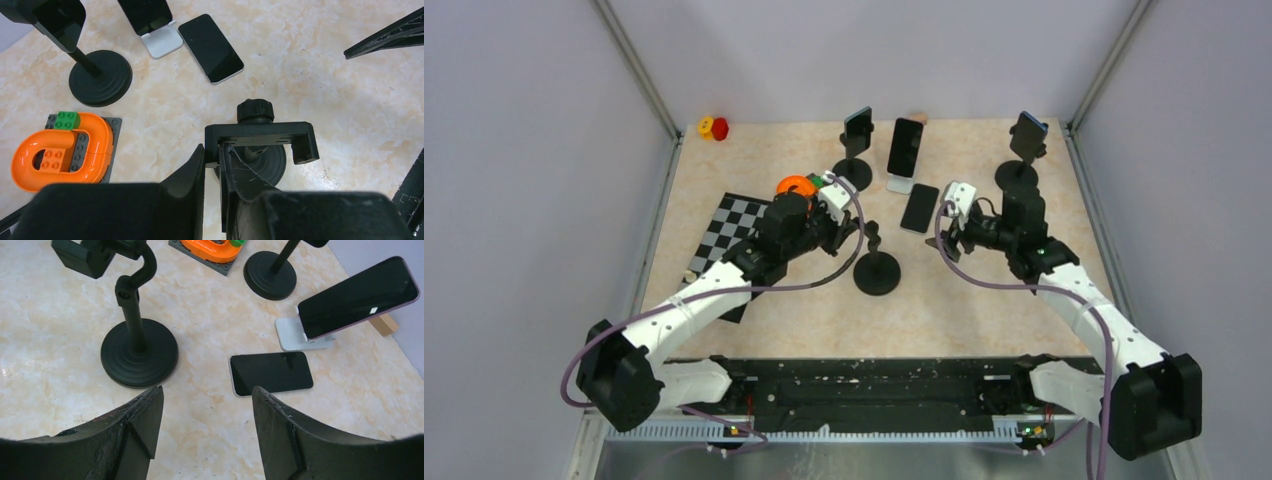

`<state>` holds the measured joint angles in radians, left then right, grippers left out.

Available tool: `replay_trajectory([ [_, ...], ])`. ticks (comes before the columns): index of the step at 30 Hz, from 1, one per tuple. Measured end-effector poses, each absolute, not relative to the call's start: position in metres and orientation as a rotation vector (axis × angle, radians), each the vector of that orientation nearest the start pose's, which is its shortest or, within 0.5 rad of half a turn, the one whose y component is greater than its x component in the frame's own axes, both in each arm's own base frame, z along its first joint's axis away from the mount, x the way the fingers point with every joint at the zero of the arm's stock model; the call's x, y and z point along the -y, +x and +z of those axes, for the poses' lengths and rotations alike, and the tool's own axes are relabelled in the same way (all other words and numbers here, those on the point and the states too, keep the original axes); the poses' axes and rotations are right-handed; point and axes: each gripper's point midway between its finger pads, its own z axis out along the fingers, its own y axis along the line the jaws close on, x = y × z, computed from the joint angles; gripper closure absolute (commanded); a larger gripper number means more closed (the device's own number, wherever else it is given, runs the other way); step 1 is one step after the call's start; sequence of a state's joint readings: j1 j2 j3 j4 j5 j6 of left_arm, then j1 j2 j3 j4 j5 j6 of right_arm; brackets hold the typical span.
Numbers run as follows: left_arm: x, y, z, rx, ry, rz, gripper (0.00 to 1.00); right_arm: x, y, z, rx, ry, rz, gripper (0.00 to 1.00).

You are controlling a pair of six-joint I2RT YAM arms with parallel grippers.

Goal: Place the phone on the phone stand
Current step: Adjust the phone stand at the center of the board.

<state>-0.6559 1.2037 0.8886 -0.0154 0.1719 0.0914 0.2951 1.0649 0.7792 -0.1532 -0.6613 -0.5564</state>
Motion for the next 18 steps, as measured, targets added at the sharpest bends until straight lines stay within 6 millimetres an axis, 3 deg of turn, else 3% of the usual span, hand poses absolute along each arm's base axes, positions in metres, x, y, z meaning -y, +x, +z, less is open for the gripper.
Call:
replay_trajectory([
  [6,0.262,0.297,0.216,-1.781,0.793,-0.540,0.58,-0.176,0.309,0.200,-1.617,-1.088,0.433,0.28],
  [10,0.262,0.293,0.212,-1.793,0.803,-0.544,0.45,-0.172,0.322,0.183,-1.698,-1.050,0.419,0.28],
  [15,0.259,0.287,0.224,-1.758,0.818,-0.554,0.24,-0.169,0.347,0.157,-1.848,-0.962,0.411,0.26],
  [18,0.256,0.282,0.237,-1.704,0.842,-0.545,0.06,-0.168,0.365,0.146,-1.919,-0.911,0.401,0.24],
])
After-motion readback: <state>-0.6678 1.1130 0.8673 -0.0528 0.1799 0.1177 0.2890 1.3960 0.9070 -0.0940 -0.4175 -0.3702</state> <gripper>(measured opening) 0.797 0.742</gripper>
